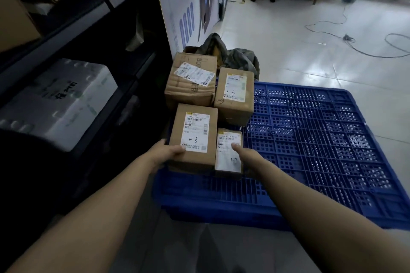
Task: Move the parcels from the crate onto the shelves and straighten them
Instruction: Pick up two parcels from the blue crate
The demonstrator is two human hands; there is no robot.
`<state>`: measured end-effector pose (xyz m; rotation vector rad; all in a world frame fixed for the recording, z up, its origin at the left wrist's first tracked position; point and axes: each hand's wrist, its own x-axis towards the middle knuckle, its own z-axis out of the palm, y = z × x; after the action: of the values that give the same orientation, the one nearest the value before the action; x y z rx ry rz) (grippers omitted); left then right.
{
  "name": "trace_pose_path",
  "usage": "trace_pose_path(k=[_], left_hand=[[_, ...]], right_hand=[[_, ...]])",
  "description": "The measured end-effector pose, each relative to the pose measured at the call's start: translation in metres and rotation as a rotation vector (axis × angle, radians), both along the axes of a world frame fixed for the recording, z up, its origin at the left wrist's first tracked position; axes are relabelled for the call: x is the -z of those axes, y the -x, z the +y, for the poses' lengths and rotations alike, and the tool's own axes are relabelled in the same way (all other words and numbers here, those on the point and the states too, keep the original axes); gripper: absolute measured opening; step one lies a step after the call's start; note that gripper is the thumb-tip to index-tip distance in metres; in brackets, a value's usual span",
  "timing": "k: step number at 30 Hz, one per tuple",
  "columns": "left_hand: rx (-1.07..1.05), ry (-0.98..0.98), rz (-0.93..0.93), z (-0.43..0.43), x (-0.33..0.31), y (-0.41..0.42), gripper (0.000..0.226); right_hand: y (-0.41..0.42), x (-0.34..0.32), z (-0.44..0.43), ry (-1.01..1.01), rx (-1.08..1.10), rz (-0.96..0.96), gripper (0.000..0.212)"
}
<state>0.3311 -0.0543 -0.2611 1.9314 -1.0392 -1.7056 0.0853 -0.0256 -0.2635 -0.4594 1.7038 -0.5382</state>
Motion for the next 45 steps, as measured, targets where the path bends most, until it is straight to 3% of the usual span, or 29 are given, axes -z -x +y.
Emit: trace_pose_path(k=[5, 10, 17, 20, 23, 25, 34, 39, 43, 45], left_hand=[[-0.008, -0.021, 0.079, -0.004, 0.011, 0.001, 0.068], [-0.077, -0.027, 0.151, -0.002, 0.006, 0.0, 0.067], [-0.115, -0.049, 0.193, 0.017, -0.026, -0.001, 0.068], [-0.151, -0.022, 0.229, 0.022, -0.06, -0.003, 0.068], [-0.184, 0.031, 0.275, 0.022, -0.108, -0.007, 0.068], [-0.187, 0.073, 0.322, 0.024, -0.149, -0.012, 0.081], [-0.216, 0.283, 0.441, 0.052, -0.334, -0.053, 0.096], [-0.303, 0.44, 0.389, 0.089, -0.41, -0.09, 0.078], [-0.428, 0.559, 0.323, 0.135, -0.464, -0.112, 0.035], [-0.529, 0.624, 0.284, 0.165, -0.483, -0.123, 0.053]], right_hand=[[0.0, 0.009, -0.004, 0.032, 0.051, -0.043, 0.039], [0.008, 0.004, 0.003, -0.01, 0.123, -0.153, 0.023], [0.015, -0.025, 0.017, -0.003, 0.137, -0.238, 0.029], [0.012, -0.061, 0.015, 0.062, 0.133, -0.204, 0.018], [0.006, -0.107, 0.007, 0.168, 0.079, -0.205, 0.028], [0.0, -0.144, 0.003, 0.228, 0.073, -0.211, 0.034], [-0.037, -0.326, -0.002, 0.47, 0.011, -0.292, 0.039], [-0.079, -0.395, -0.004, 0.574, -0.146, -0.403, 0.031], [-0.122, -0.438, -0.005, 0.609, -0.287, -0.522, 0.027], [-0.145, -0.453, -0.004, 0.651, -0.379, -0.591, 0.036]])
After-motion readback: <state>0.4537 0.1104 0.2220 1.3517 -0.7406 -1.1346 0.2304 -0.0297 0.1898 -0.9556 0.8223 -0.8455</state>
